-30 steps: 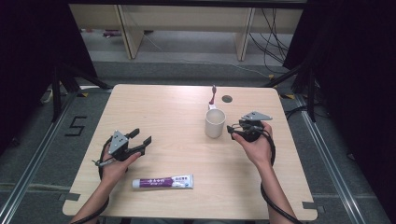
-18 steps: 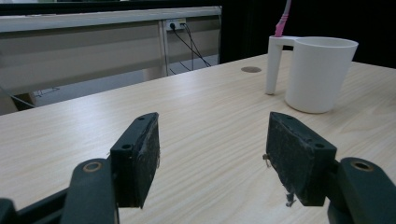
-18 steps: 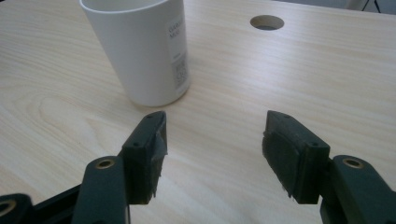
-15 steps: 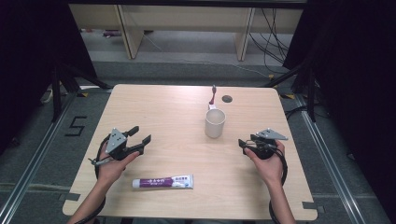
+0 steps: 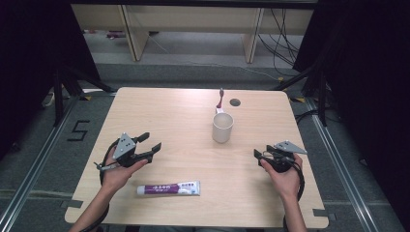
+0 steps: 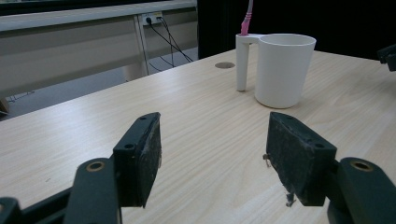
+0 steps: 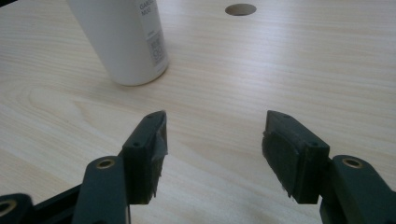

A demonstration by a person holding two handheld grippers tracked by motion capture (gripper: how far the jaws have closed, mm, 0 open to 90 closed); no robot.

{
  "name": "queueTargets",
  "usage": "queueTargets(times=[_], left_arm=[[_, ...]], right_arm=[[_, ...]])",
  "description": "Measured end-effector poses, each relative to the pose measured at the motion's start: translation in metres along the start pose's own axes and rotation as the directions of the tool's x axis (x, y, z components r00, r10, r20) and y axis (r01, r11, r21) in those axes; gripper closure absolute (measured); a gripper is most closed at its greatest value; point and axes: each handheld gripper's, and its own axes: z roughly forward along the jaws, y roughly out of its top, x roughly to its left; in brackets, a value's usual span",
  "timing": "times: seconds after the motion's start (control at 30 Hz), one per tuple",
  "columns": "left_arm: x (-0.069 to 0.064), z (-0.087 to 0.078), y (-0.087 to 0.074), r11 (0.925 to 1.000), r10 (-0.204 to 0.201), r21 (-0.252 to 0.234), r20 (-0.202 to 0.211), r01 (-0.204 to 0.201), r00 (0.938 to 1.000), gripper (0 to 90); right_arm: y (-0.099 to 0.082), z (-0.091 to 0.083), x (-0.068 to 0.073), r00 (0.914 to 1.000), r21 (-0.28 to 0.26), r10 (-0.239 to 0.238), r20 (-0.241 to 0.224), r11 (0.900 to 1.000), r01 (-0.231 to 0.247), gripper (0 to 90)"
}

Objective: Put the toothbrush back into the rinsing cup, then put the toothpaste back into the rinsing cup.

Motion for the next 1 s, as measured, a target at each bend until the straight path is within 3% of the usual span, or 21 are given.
queueTargets(times=[0.03, 0.07, 0.1, 0.2, 0.23, 0.27, 0.3, 0.33, 0.37, 0.43, 0.53, 0.63, 0.7, 0.73, 0.77, 0.83, 0.87, 0.9, 0.93, 0.97, 1.0], left_arm=[[0.000, 0.001, 0.000, 1.0000, -0.001, -0.007, 0.008, 0.001, 1.0000, 35.5], [-0.001, 0.000, 0.001, 1.0000, 0.000, 0.002, 0.007, 0.000, 1.0000, 35.5], [-0.001, -0.001, 0.001, 1.0000, -0.001, 0.006, 0.010, 0.000, 0.9999, 35.4], [-0.002, -0.003, 0.003, 1.0000, -0.005, 0.006, 0.021, 0.005, 0.9998, 35.1], [-0.002, -0.003, 0.004, 0.9999, -0.013, 0.001, 0.028, 0.013, 0.9995, 35.0], [-0.003, -0.004, 0.005, 0.9999, -0.013, 0.008, 0.031, 0.013, 0.9994, 35.0], [-0.003, -0.006, 0.007, 0.9998, -0.016, 0.013, 0.035, 0.015, 0.9993, 35.1], [-0.003, -0.007, 0.008, 0.9999, -0.015, 0.008, 0.047, 0.014, 0.9988, 35.1], [-0.004, -0.008, 0.009, 0.9998, -0.011, 0.020, 0.049, 0.010, 0.9987, 35.1], [-0.005, -0.010, 0.012, 0.9991, -0.010, 0.041, 0.056, 0.008, 0.9984, 35.2], [-0.007, -0.010, 0.014, 0.9986, -0.001, 0.053, 0.071, -0.003, 0.9975, 35.4], [-0.010, -0.012, 0.020, 0.9945, 0.016, 0.102, 0.081, -0.024, 0.9966, 35.3], [-0.011, -0.012, 0.022, 0.9910, 0.018, 0.130, 0.096, -0.031, 0.9952, 35.4], [-0.012, -0.012, 0.024, 0.9887, 0.018, 0.146, 0.110, -0.035, 0.9937, 35.6], [-0.014, -0.012, 0.025, 0.9859, 0.016, 0.163, 0.125, -0.037, 0.9920, 35.9], [-0.016, -0.011, 0.028, 0.9714, 0.037, 0.225, 0.169, -0.075, 0.9850, 37.2], [-0.017, -0.011, 0.031, 0.9615, 0.046, 0.259, 0.184, -0.093, 0.9818, 38.0], [-0.019, -0.011, 0.033, 0.9494, 0.054, 0.292, 0.211, -0.116, 0.9760, 38.6], [-0.020, -0.010, 0.035, 0.9343, 0.069, 0.325, 0.239, -0.147, 0.9685, 39.0], [-0.023, -0.009, 0.037, 0.9250, 0.078, 0.341, 0.258, -0.167, 0.9629, 39.7], [-0.023, -0.008, 0.040, 0.9032, 0.098, 0.375, 0.292, -0.209, 0.9513, 40.8]], right_arm=[[0.000, -0.004, 0.001, 0.9996, 0.030, 0.027, -0.005, 0.9992, -0.027, 40.6], [-0.001, -0.003, -0.003, 0.9998, 0.015, -0.016, 0.014, 0.9998, 0.016, 40.6], [-0.002, -0.002, -0.002, 0.9999, 0.011, 0.014, -0.007, 0.9998, -0.014, 40.6], [-0.001, -0.004, -0.004, 0.9999, 0.016, 0.014, -0.003, 0.9998, -0.014, 40.6], [-0.001, -0.004, -0.003, 0.9992, 0.015, 0.037, -0.012, 0.9992, -0.037, 40.7], [-0.001, -0.003, -0.005, 0.9998, 0.021, 0.008, 0.016, 0.9997, -0.009, 40.6], [-0.001, -0.003, -0.003, 0.9990, 0.016, 0.046, 0.004, 0.9988, -0.046, 40.6], [-0.001, -0.002, -0.006, 1.0000, 0.000, 0.009, -0.001, 1.0000, -0.009, 40.6], [-0.001, -0.002, -0.005, 0.9996, 0.002, 0.025, -0.010, 0.9997, -0.025, 40.7], [-0.001, -0.003, -0.008, 0.9999, 0.021, -0.006, 0.016, 0.9998, 0.005, 40.7], [-0.003, 0.002, -0.007, 0.9998, 0.019, 0.017, -0.008, 0.9997, -0.017, 40.8], [-0.003, 0.002, -0.008, 1.0000, 0.014, 0.000, 0.005, 0.9999, 0.000, 40.8], [-0.002, 0.001, -0.005, 0.9990, 0.022, 0.044, -0.008, 0.9988, -0.044, 40.7], [-0.002, 0.001, -0.005, 0.9990, 0.020, 0.045, -0.007, 0.9988, -0.045, 40.7], [-0.001, 0.001, -0.008, 1.0000, 0.020, -0.001, 0.004, 0.9998, 0.001, 40.7], [-0.001, 0.000, -0.007, 0.9994, 0.038, -0.019, 0.030, 0.9991, 0.018, 40.7], [-0.001, 0.001, -0.007, 1.0000, 0.027, -0.005, 0.000, 0.9996, 0.005, 40.7], [-0.001, 0.000, -0.004, 0.9996, 0.036, 0.029, -0.006, 0.9989, -0.029, 40.7], [0.000, -0.001, -0.006, 0.9999, 0.034, -0.010, 0.005, 0.9994, 0.010, 40.7], [0.000, -0.001, -0.002, 0.9993, 0.040, 0.038, -0.002, 0.9985, -0.038, 40.7], [0.001, 0.000, -0.005, 1.0000, 0.025, -0.008, 0.003, 0.9997, 0.008, 40.7]])
